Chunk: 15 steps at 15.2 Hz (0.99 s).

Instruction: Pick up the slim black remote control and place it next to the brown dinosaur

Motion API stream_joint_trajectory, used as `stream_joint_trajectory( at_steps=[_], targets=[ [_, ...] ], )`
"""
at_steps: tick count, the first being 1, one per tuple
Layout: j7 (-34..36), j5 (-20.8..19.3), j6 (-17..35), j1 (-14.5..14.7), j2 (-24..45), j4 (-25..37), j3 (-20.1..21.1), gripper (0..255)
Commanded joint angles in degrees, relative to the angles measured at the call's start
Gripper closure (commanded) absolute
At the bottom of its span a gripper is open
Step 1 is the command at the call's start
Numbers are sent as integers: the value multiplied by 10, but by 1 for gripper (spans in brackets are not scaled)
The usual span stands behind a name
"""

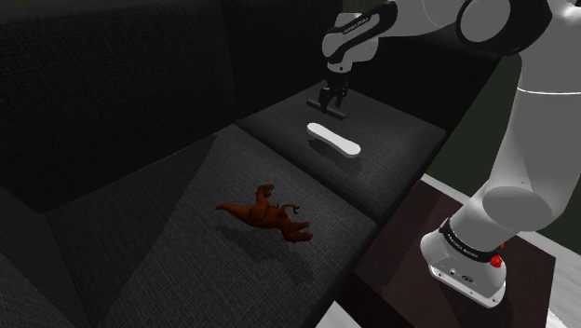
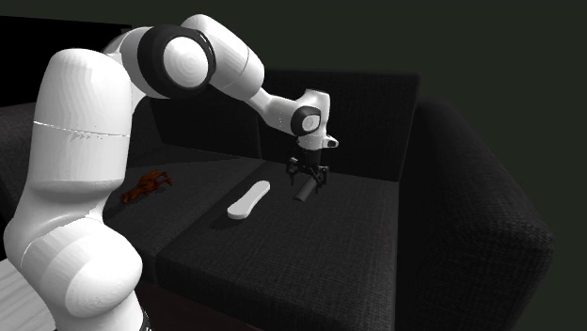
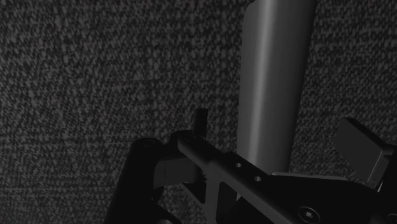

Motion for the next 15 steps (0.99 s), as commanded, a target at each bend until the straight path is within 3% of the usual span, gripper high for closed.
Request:
stream_joint_trajectory(
  at_steps=[1, 2, 11, 15],
  targets=[
    [0, 0, 0, 0, 0, 0, 0, 0],
    [0, 0, 0, 0, 0, 0, 0, 255],
    [0, 0, 0, 0, 0, 0, 0, 255],
    [4, -5, -25, 1, -15, 10, -2, 255]
  ],
)
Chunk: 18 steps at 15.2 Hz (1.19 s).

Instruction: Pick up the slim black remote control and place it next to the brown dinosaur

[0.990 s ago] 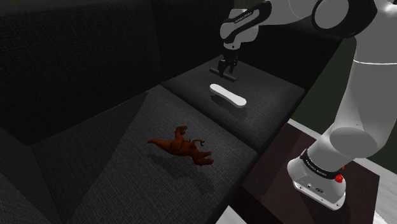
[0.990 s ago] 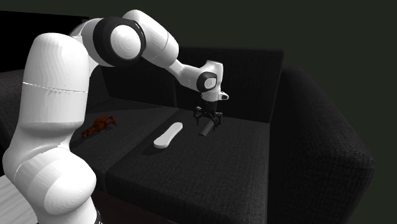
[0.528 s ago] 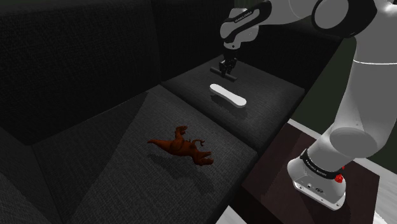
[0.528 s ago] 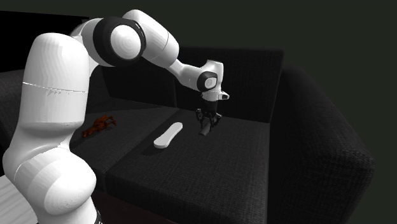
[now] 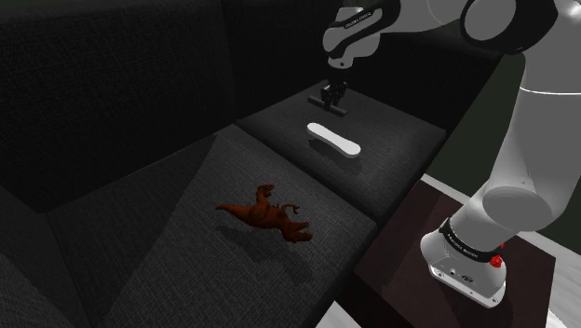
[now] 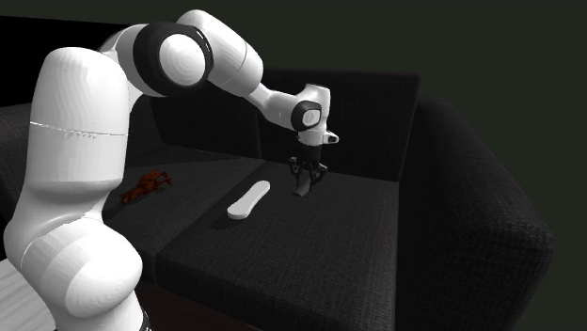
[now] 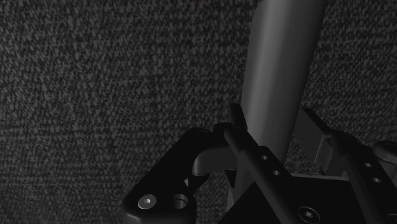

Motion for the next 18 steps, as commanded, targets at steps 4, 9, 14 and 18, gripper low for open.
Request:
stream_joint_trajectory(
  at_steps=[4, 9, 14, 18],
  targets=[
    [5, -5, -33, 1, -18, 15, -2, 255],
    [10, -10, -66, 2, -33, 33, -4, 255],
    [14, -14, -99, 2, -46, 55, -5, 255],
    [17, -16, -127, 2, -54, 75, -6, 255]
  ],
)
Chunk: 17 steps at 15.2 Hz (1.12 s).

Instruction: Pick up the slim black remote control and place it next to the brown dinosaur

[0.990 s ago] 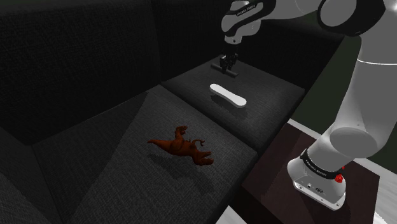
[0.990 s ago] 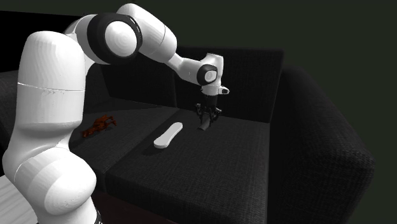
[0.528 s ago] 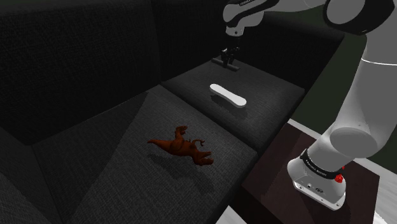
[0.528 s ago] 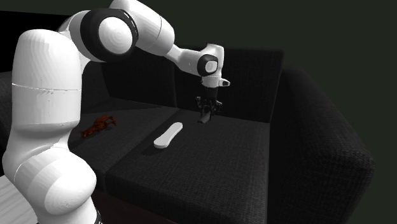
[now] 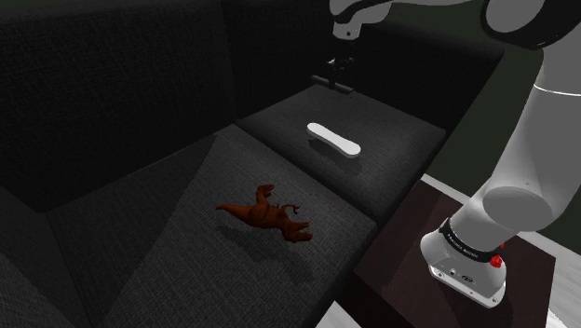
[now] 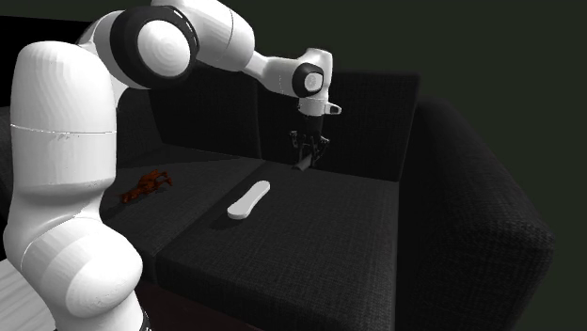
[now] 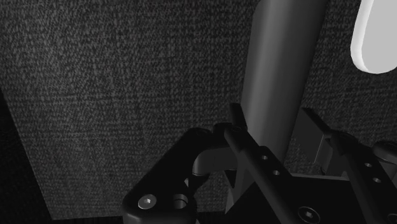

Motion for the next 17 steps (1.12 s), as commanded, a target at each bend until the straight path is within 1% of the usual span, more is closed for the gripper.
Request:
stream_joint_trajectory(
  at_steps=[1, 4, 10, 17],
  targets=[
    [2, -1, -14, 0, -5, 9, 0, 255],
    [4, -3, -33, 0, -9, 24, -1, 255],
    [76, -13, -2, 48, -73, -64, 25, 255],
    [165, -18, 22, 100, -125, -132, 64, 255]
  ],
)
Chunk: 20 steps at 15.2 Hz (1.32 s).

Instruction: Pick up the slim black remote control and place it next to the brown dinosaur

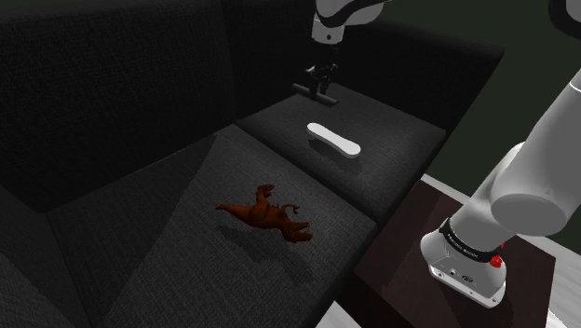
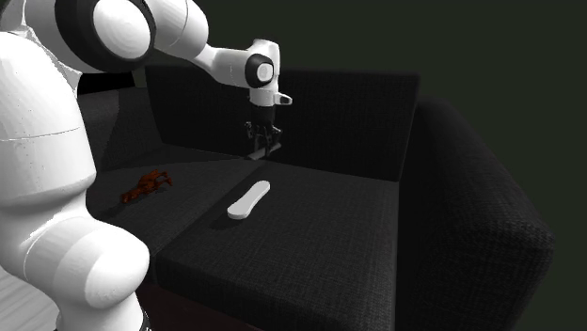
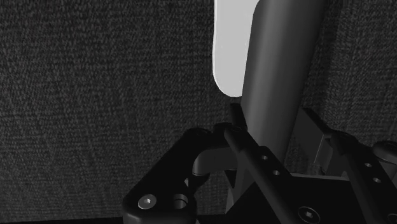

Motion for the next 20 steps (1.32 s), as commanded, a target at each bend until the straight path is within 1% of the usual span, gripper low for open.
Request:
stream_joint_trajectory(
  at_steps=[1, 5, 10, 15, 20],
  targets=[
    [30, -1, 4, 16, -14, -15, 13, 255],
    [82, 0, 13, 44, -30, -36, 38, 255],
    [148, 2, 22, 79, -38, -47, 71, 255],
    [215, 3, 29, 113, -33, -42, 104, 255],
    [284, 0, 32, 148, -14, -20, 136, 255]
  ],
)
